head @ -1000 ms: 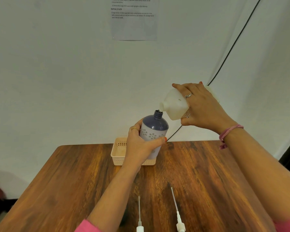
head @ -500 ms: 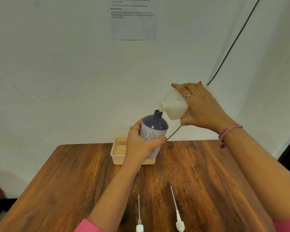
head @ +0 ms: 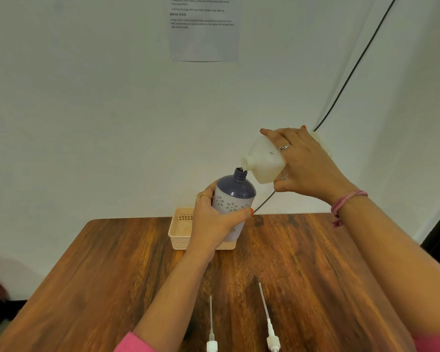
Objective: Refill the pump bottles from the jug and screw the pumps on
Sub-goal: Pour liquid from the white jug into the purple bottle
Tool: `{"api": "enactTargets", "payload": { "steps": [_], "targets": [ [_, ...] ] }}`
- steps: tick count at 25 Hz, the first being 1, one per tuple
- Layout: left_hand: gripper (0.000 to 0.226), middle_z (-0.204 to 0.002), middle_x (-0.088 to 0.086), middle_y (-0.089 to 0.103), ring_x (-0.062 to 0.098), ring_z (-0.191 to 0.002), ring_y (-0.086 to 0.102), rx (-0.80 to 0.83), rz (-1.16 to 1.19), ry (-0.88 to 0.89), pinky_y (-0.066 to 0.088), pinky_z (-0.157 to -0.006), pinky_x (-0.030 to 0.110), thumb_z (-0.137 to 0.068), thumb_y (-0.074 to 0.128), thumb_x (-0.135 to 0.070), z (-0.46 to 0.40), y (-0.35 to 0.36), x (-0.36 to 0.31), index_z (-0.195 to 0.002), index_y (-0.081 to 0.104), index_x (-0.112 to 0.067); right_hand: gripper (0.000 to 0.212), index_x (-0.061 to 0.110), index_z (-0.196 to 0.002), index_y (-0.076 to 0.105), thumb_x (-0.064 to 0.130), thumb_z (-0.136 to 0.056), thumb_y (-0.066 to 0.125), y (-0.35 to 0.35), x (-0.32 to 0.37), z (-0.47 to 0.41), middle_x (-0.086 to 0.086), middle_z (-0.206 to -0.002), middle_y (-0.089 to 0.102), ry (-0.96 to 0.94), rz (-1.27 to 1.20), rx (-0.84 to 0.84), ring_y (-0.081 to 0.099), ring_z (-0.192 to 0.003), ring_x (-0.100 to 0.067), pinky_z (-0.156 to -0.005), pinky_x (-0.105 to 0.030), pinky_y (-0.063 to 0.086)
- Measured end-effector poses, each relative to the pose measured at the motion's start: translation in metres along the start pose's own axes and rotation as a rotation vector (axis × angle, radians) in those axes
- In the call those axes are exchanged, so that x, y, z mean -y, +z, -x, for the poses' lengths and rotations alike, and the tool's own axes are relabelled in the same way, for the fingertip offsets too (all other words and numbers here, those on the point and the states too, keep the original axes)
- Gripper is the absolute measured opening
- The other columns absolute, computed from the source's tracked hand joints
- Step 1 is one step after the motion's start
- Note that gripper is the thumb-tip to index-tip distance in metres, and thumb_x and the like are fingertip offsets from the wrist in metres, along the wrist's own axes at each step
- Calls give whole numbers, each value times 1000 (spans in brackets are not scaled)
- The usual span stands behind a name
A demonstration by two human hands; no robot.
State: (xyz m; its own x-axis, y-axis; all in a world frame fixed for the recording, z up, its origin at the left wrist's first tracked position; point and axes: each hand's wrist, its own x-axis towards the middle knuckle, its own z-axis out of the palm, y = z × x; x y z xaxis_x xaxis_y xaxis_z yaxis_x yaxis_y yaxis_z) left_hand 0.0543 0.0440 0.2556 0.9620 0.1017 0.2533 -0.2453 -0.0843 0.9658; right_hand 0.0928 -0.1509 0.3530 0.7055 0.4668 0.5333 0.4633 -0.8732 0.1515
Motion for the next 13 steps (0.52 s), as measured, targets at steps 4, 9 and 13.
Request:
{"api": "enactTargets", "payload": {
  "steps": [4, 9, 13],
  "targets": [
    [79, -117, -5, 58, 11, -102, 58, -2, -4, -6, 53, -68, 17, -59, 89, -22, 1, 0, 0, -126, 49, -30, 106, 15, -146, 28, 28, -56, 83, 1, -1, 1, -13, -131, 48, 1, 5, 0, 44, -122, -32, -111, -53, 20],
    [79, -117, -3, 58, 12, -103, 58, 3, 6, -7, 54, -71, 21, -59, 89, -20, 3, 0, -1, -127, 49, -29, 106, 15, -146, 29, 28, -55, 83, 1, -1, 3, -13, -131, 49, 0, 12, -2, 44, -121, -33, -111, -54, 20],
    [78, -115, -6, 57, 11, -101, 57, -4, -3, -10, 52, -66, 15, -59, 89, -20, 5, 1, -3, -125, 48, -31, 106, 15, -146, 28, 28, -55, 83, 0, -1, 4, -12, -131, 48, -1, 15, 1, 44, -121, -32, -111, -53, 19]
  ]
}}
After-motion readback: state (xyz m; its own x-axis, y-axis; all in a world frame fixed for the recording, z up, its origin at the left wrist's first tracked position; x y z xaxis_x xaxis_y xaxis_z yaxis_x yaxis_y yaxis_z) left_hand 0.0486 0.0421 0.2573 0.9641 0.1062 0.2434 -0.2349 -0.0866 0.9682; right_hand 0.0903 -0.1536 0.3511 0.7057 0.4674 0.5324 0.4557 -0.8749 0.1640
